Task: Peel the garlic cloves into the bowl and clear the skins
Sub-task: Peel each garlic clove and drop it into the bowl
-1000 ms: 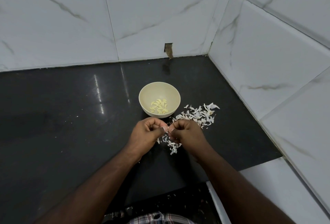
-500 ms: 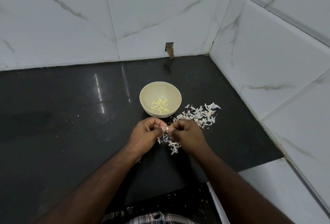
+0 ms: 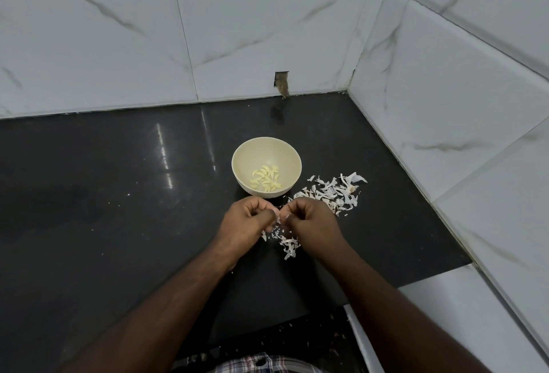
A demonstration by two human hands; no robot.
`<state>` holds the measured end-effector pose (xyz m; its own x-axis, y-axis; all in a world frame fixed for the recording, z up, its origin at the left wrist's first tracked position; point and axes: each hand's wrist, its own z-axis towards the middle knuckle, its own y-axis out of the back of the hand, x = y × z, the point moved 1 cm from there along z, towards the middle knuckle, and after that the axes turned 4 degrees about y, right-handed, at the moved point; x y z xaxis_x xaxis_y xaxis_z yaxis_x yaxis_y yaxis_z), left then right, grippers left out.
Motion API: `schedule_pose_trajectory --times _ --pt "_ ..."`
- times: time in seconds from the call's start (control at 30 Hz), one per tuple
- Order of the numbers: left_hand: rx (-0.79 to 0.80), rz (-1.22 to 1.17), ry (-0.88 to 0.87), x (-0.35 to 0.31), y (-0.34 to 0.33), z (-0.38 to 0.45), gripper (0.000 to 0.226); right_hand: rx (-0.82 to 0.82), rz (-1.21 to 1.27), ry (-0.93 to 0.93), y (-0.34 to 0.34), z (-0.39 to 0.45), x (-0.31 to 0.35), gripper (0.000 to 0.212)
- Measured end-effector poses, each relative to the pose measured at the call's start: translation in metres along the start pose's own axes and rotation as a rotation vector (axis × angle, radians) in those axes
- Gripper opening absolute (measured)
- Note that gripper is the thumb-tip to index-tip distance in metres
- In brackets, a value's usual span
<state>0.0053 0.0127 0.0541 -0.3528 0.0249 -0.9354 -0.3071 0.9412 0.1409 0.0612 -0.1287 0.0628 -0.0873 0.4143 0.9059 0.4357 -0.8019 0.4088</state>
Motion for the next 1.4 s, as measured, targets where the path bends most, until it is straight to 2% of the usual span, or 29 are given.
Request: schedule_pose_trajectory --times 0.07,0.17,0.3,0.43,0.53,0.63,0.77,0.87,1.0,1.2,1.4 --pt "-0.011 0.007 0.017 -0.002 -0.001 0.001 0.01 -0.061 -0.244 0.14 -0.003 -0.002 0.001 0.021" --pt "0.004 -0.005 0.063 -0.004 0.0 0.0 0.014 -0.128 -0.451 0.318 -0.007 -0.003 -0.001 0.012" --pt "0.051 -0.051 0.178 -0.004 0.0 -0.001 0.017 -0.242 -0.541 0.54 -0.011 -0.005 -0.008 0.01" --pt "0.083 -0.107 0.223 -0.004 0.0 -0.001 0.019 -0.302 -0.569 0.603 -0.015 -0.006 -0.013 0.011" --pt "0.085 -0.107 0.202 0.0 0.002 0.0 0.023 -0.275 -0.499 0.495 -0.016 -0.005 -0.013 0.008" --pt "0.067 -0.093 0.075 0.003 0.003 0.0 0.011 -0.142 -0.3 0.164 -0.01 -0.002 -0.008 0.014" --pt "0.045 -0.049 -0.073 0.004 0.005 0.0 0.005 -0.038 0.231 -0.154 -0.007 0.002 -0.005 0.016" --pt "0.051 -0.029 -0.121 0.006 0.006 0.0 0.011 0.088 0.439 -0.29 -0.005 0.001 -0.004 0.019" --pt "0.068 -0.035 -0.127 0.006 0.005 -0.003 0.015 0.102 0.468 -0.303 -0.003 0.0 -0.006 0.02" --pt "0.036 -0.18 -0.06 0.006 0.003 -0.002 0.025 -0.017 0.228 -0.159 -0.008 0.002 -0.011 0.018" --pt "0.068 -0.254 -0.058 0.007 0.002 -0.002 0.031 -0.018 0.257 -0.178 -0.009 0.002 -0.015 0.014"
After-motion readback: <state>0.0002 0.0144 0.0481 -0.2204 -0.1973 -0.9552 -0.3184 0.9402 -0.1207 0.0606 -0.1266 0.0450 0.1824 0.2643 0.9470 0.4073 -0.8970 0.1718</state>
